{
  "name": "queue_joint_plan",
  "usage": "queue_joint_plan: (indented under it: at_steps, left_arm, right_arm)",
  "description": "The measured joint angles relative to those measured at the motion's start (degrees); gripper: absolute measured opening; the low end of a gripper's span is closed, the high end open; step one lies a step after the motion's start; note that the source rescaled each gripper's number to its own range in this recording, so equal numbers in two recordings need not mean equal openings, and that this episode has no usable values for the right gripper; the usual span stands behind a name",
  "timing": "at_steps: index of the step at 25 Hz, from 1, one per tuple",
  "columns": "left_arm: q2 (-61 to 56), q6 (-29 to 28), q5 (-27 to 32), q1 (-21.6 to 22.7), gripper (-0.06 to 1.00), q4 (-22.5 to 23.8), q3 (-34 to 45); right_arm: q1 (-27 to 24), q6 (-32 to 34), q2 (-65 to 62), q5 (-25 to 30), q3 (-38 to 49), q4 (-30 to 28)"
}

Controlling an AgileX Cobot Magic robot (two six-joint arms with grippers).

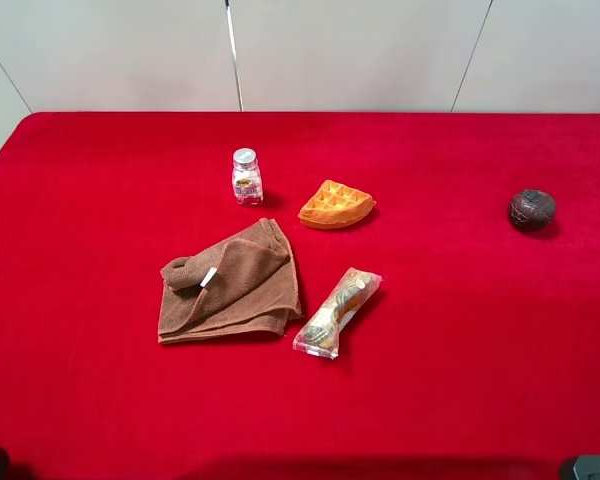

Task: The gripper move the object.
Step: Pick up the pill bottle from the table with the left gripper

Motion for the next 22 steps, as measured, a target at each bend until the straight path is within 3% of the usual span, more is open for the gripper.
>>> queue_joint_plan:
  at_steps: [14,22]
  left_arm:
    - [25.6,0.0,-0.2,0.0,0.98,0.0,-13.4]
    - [34.7,-0.4,-3.3,-1.8,0.96,0.0,-14.9]
  right_arm:
    - [0.0,0.0,0.0,0.0,0.0,0.0]
    - [0.0,0.0,0.0,0.0,0.0,0.0]
